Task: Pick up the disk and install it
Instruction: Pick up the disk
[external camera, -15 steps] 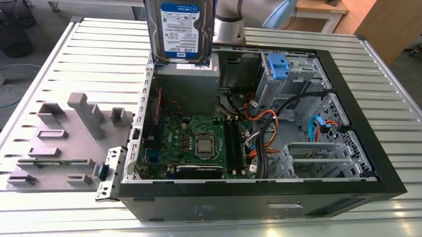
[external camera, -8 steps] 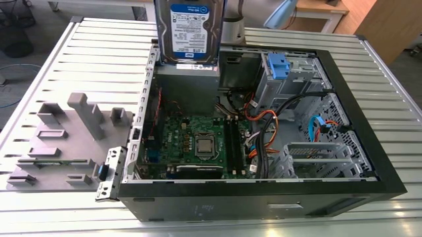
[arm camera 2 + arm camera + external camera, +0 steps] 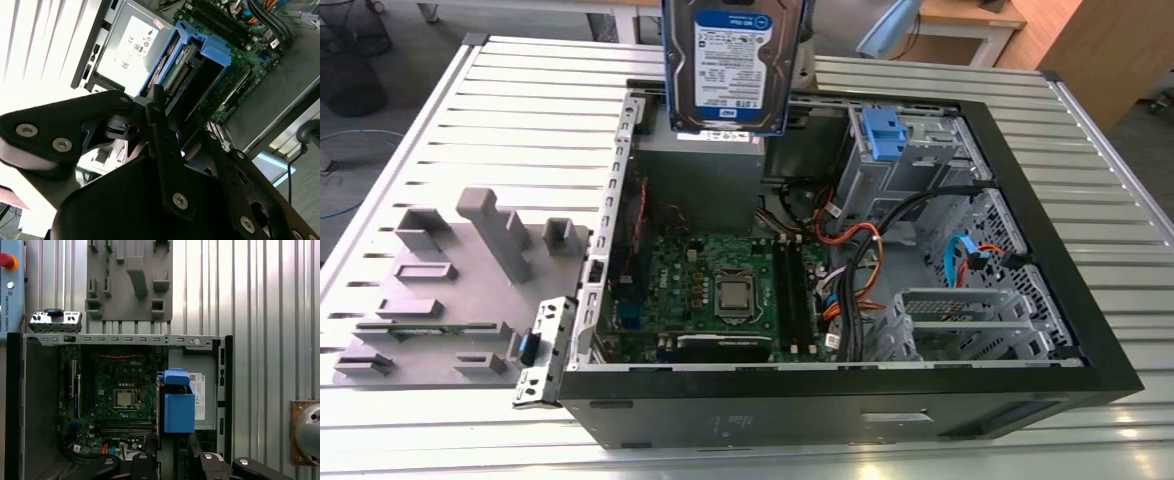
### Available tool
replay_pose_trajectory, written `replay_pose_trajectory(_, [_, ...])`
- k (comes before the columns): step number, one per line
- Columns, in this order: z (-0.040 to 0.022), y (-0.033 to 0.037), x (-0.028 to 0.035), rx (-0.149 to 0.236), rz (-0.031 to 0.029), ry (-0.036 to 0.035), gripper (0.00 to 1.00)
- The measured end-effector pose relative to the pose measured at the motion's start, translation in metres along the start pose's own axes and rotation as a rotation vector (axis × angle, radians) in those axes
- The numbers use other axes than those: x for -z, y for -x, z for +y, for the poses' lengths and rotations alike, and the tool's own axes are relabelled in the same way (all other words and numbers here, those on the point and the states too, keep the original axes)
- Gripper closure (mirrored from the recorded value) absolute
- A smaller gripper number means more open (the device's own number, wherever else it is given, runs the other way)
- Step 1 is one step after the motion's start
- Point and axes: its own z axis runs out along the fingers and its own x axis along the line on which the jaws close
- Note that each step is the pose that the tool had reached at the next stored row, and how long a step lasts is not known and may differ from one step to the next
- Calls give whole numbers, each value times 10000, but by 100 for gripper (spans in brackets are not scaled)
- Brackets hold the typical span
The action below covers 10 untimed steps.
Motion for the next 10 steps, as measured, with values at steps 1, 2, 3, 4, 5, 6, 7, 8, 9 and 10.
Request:
replay_pose_trajectory(1, [-26, 0, 0, -1, 0, 0, 65])
replay_pose_trajectory(2, [-55, 1, -1, 0, 0, 0, 65])
replay_pose_trajectory(3, [-81, 1, -1, 0, 0, -1, 65])
replay_pose_trajectory(4, [-106, 2, -1, 1, 0, 0, 65])
replay_pose_trajectory(5, [-130, 2, -1, 0, 0, 0, 65])
replay_pose_trajectory(6, [-153, 3, -1, -1, 0, 0, 65])
replay_pose_trajectory(7, [-171, 3, -1, 0, 0, 0, 65])
replay_pose_trajectory(8, [-180, 3, -1, 0, 0, 0, 65])
replay_pose_trajectory(9, [-185, 2, -1, 1, -1, 0, 65])
replay_pose_trajectory(10, [-187, 3, -1, 0, -2, -1, 65])
